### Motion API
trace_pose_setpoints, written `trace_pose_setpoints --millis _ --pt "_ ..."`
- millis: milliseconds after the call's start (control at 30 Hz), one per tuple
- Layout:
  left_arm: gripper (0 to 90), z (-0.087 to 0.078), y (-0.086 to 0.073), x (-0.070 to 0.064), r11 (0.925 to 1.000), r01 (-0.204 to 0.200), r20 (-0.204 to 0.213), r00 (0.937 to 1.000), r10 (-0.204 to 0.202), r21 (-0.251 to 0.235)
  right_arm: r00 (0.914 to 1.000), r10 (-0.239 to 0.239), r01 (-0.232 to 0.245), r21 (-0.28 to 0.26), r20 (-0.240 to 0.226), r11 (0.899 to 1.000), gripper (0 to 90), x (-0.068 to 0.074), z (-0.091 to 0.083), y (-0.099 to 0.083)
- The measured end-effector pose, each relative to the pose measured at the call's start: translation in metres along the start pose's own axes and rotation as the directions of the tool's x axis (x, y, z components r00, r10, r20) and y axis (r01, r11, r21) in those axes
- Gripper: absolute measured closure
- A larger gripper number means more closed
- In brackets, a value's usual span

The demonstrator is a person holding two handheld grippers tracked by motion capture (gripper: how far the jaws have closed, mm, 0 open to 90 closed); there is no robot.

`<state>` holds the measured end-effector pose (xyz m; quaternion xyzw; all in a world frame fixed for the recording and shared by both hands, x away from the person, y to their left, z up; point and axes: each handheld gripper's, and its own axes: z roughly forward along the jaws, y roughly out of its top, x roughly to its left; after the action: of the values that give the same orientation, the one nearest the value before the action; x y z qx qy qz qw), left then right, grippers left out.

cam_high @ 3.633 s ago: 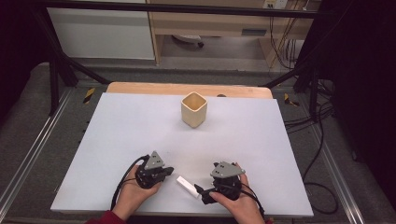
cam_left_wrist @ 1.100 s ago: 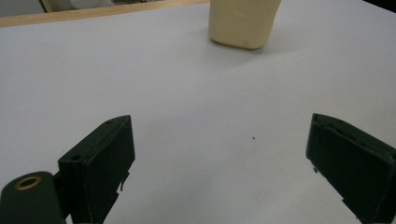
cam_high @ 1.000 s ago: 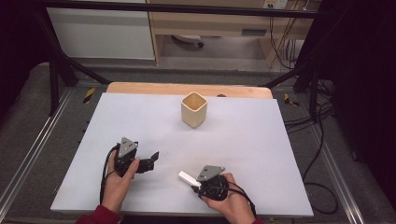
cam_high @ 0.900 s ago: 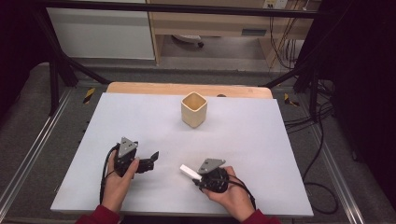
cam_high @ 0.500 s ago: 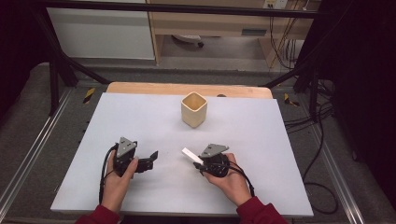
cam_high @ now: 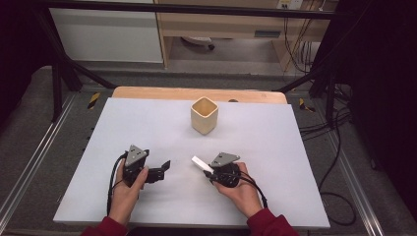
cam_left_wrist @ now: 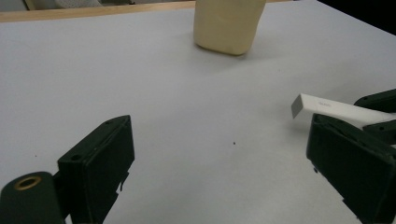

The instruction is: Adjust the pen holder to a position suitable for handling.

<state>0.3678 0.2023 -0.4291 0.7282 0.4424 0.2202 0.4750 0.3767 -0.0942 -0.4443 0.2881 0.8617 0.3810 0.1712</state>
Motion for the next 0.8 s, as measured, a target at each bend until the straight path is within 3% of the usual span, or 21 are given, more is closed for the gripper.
trace_pose_setpoints --millis 167,400,667,800 --pt "7.9 0.0003 0.0003 0.0000 1.0000 0.006 0.008 0.9999 -0.006 -0.001 1.0000 0.003 -0.003 0.002 0.001 1.000 67.2 -0.0009 0.0015 -0.0012" --pt "7.7 0.0010 0.0007 -0.0021 0.9990 0.044 0.051 0.9977 -0.044 -0.008 0.9999 0.003 -0.003 -0.021 0.016 1.000 67.2 -0.0015 0.0003 -0.0011" --pt "7.0 0.0016 0.0019 -0.0075 0.9937 0.107 0.143 0.9846 -0.101 -0.034 0.9997 -0.009 0.011 -0.083 0.023 0.997 67.2 0.0026 0.0025 0.0002" --pt "6.8 0.0022 0.0012 -0.0085 0.9904 0.134 0.169 0.9774 -0.127 -0.032 0.9995 -0.021 0.024 -0.106 0.023 0.994 67.2 0.0059 0.0023 0.0018"
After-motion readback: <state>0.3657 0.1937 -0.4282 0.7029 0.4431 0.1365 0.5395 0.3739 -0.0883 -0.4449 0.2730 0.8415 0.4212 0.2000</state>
